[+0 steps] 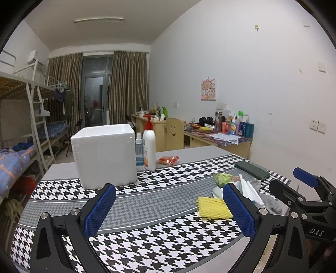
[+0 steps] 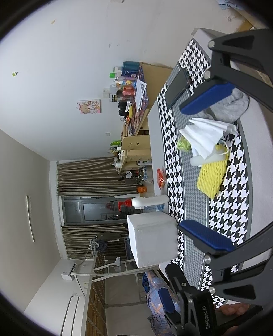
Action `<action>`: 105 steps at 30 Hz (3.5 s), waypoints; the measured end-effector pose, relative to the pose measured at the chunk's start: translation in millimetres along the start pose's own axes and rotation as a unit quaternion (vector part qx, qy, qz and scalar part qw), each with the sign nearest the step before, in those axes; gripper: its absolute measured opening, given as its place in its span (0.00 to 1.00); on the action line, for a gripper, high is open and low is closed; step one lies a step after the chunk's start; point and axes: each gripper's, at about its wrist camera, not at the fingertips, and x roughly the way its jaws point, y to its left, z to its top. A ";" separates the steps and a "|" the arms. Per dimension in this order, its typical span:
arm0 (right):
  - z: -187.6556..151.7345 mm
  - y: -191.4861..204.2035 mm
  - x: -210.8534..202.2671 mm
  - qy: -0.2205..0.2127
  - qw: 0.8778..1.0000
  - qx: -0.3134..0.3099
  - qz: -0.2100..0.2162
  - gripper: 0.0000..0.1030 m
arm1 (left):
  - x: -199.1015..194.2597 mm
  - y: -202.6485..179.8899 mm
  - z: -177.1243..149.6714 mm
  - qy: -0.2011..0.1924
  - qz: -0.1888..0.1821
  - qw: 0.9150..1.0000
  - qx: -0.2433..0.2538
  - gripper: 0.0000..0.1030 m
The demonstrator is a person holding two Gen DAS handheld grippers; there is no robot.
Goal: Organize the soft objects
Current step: 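Move both tools toward the yellow foam net and grey sock on the table, then grasp the yellow foam net with the left tool while the right tool grasps the grey sock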
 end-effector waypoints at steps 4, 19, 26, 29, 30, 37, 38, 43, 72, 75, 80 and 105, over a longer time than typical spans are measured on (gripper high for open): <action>1.3 -3.2 2.2 0.001 1.000 0.001 -0.004 0.99 | 6.5 -4.1 0.8 0.007 -0.008 1.000 0.000 0.99; -3.5 -33.7 21.9 0.038 0.999 0.004 -0.025 0.99 | 48.3 -25.7 -3.6 0.062 -0.036 0.997 0.006 0.99; -8.9 -42.3 30.3 0.055 0.998 0.004 -0.026 0.99 | 67.0 -34.2 -8.9 0.087 -0.039 0.995 0.007 0.99; -11.2 -44.9 33.1 0.063 0.998 0.002 -0.028 0.99 | 72.9 -38.1 -10.6 0.095 -0.042 0.995 0.009 0.99; -11.7 -46.2 34.7 0.065 0.997 0.003 -0.028 0.99 | 74.7 -39.7 -11.5 0.098 -0.043 0.994 0.010 0.99; -14.8 -55.0 40.0 0.076 0.997 0.004 -0.032 0.99 | 86.2 -50.9 -15.6 0.115 -0.058 0.992 0.013 0.99; -15.4 -56.7 40.8 0.077 0.996 0.005 -0.032 0.99 | 88.3 -51.6 -16.4 0.119 -0.059 0.991 0.012 0.99; -19.2 -62.9 45.5 0.089 0.996 0.007 -0.031 0.99 | 99.8 -54.7 -21.4 0.139 -0.060 0.988 0.007 0.99; -34.4 -94.2 67.2 0.132 0.990 0.026 -0.037 0.99 | 161.9 -65.8 -49.4 0.252 -0.092 0.963 -0.025 0.79; -34.8 -96.8 68.6 0.134 0.990 0.027 -0.037 0.99 | 167.4 -67.5 -53.0 0.268 -0.097 0.958 -0.031 0.72; -37.9 -101.3 71.5 0.140 0.989 0.028 -0.037 0.99 | 169.3 -69.4 -54.2 0.271 -0.092 0.958 -0.031 0.65; -57.7 -124.7 80.1 0.199 0.978 0.025 -0.051 0.79 | 171.0 -76.8 -46.6 0.251 -0.121 0.960 -0.025 0.19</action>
